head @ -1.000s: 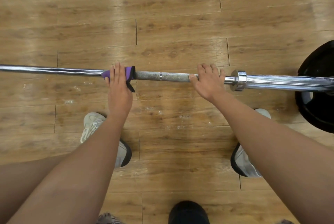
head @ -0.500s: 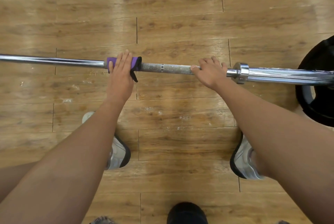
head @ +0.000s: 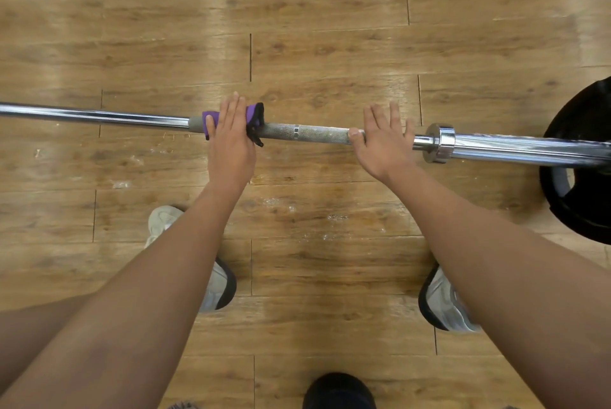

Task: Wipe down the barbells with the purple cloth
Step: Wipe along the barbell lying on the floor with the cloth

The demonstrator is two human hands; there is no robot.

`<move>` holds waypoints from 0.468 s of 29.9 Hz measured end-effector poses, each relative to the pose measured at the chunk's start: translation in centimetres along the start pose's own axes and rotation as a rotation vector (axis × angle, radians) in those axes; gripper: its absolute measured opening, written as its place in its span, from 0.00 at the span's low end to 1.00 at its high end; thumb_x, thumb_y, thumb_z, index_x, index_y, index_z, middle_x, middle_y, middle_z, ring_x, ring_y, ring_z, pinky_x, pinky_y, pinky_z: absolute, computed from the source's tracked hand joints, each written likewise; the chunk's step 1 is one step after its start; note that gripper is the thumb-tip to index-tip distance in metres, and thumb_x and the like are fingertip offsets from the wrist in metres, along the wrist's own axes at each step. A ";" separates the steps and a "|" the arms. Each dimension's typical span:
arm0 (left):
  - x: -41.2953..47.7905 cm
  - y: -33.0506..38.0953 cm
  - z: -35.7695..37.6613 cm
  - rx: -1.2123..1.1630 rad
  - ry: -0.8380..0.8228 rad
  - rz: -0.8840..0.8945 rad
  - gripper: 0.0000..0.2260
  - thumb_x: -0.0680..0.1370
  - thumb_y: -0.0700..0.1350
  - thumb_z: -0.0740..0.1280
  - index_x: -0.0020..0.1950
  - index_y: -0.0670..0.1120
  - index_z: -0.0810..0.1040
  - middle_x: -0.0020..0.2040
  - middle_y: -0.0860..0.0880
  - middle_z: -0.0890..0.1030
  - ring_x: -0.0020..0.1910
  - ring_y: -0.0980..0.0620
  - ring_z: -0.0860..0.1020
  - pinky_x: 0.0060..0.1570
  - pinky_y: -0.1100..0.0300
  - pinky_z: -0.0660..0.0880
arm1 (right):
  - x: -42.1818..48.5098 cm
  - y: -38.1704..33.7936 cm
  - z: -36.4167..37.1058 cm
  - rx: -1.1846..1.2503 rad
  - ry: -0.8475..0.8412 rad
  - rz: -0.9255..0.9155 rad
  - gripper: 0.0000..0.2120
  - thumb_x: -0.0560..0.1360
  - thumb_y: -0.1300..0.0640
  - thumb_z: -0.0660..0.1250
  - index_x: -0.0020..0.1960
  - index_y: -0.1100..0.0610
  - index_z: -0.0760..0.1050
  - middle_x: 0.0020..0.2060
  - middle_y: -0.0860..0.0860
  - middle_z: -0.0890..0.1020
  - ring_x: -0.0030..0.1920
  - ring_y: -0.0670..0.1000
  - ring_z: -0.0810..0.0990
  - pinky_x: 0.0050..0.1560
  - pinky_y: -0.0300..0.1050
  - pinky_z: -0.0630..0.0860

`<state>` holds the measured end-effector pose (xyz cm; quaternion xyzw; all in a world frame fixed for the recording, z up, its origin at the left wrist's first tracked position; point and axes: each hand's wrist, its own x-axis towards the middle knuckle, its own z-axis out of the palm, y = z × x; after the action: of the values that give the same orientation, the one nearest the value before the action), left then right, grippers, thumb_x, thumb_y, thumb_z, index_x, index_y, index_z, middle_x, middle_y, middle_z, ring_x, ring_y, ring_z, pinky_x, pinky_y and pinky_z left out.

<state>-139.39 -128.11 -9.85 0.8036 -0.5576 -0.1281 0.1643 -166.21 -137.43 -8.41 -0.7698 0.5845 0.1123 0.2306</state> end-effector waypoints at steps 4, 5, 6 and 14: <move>-0.2 1.3 0.2 -0.020 0.041 -0.114 0.31 0.78 0.30 0.55 0.81 0.43 0.58 0.82 0.47 0.58 0.82 0.47 0.49 0.78 0.43 0.42 | -1.1 -0.1 0.8 -0.008 0.055 -0.016 0.32 0.84 0.41 0.42 0.83 0.56 0.48 0.82 0.52 0.50 0.81 0.56 0.37 0.78 0.62 0.34; -0.7 1.6 0.3 -0.028 0.045 -0.129 0.31 0.78 0.30 0.56 0.82 0.43 0.57 0.82 0.47 0.57 0.82 0.47 0.48 0.78 0.44 0.41 | -1.4 -0.1 1.1 -0.006 0.068 -0.015 0.32 0.84 0.41 0.42 0.83 0.56 0.48 0.82 0.52 0.51 0.81 0.56 0.37 0.78 0.62 0.35; -1.5 1.9 0.5 -0.033 0.048 -0.134 0.31 0.78 0.30 0.56 0.82 0.43 0.57 0.82 0.47 0.57 0.82 0.47 0.48 0.78 0.44 0.41 | -1.6 -0.1 1.3 -0.003 0.075 -0.012 0.32 0.84 0.40 0.42 0.83 0.56 0.48 0.82 0.52 0.51 0.81 0.56 0.37 0.78 0.62 0.36; -4.2 1.5 0.3 0.071 -0.093 0.104 0.30 0.79 0.34 0.58 0.82 0.43 0.56 0.83 0.48 0.55 0.82 0.49 0.49 0.78 0.44 0.43 | -3.3 -0.2 2.5 0.004 0.087 -0.014 0.31 0.84 0.41 0.43 0.82 0.56 0.51 0.82 0.52 0.54 0.81 0.57 0.41 0.78 0.63 0.39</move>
<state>-142.28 -124.65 -9.43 0.7720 -0.6098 -0.1369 0.1159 -166.77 -133.37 -9.06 -0.7776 0.5887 0.0761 0.2072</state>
